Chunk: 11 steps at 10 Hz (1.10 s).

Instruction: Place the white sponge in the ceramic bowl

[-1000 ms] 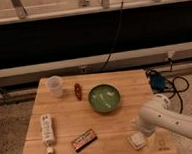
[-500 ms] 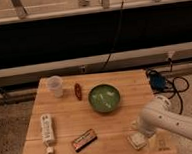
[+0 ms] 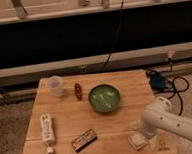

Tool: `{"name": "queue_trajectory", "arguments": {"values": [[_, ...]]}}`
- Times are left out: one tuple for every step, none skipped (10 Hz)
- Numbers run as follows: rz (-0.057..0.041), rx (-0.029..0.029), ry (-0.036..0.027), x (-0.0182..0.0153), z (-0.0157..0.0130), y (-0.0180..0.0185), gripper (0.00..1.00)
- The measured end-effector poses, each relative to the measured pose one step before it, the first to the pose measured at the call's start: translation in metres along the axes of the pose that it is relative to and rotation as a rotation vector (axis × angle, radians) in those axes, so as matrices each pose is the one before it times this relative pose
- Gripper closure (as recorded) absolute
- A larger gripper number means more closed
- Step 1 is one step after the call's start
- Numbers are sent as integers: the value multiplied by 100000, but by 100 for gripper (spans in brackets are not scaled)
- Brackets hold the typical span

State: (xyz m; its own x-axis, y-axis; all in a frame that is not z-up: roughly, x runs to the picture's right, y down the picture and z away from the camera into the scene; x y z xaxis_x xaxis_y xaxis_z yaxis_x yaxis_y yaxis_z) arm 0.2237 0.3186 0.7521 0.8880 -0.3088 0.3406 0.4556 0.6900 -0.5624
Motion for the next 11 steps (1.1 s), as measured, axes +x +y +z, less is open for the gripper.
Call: {"name": "queue_trajectory", "arguments": {"values": [[-115,128,-39,50,76,26,43],[-108,58,19,91,20,44,49],[-101,-51,-94,34,90,90,54],[-157,38,-71,-2,83,10,63],[-80,11,-20,-16,51,2,69],[213,311,147,118,-171,-225,79],[-43,220,409,335,-497,-610,91],[-294,100,305,196,-391,-502,97],[-83,-168,103,132,-232,-162,100],[-135,-129,83,-17,53,45,100],[126,120,131,117,-49,-131,100]]}}
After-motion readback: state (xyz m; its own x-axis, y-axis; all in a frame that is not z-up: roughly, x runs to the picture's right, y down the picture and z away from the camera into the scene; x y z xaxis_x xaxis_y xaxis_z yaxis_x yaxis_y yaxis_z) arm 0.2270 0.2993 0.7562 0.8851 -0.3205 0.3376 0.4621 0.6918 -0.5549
